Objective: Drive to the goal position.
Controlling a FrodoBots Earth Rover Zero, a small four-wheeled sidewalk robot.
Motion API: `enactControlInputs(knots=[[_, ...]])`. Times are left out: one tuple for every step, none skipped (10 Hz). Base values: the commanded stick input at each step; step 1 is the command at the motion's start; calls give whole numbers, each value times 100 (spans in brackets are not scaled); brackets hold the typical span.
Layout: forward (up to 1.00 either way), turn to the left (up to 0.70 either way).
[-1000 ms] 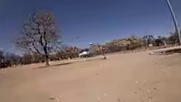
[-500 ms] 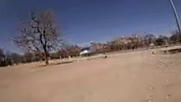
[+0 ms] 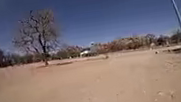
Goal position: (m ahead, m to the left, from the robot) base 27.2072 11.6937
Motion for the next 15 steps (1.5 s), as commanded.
enactControlInputs(knots=[[100, -27], [100, -27], [100, -27], [100, -27], [100, -27], [100, -27], [100, -27], [100, -27], [100, -27], [100, -27], [100, -17], [100, -5], [100, -27], [100, -27], [100, -27]])
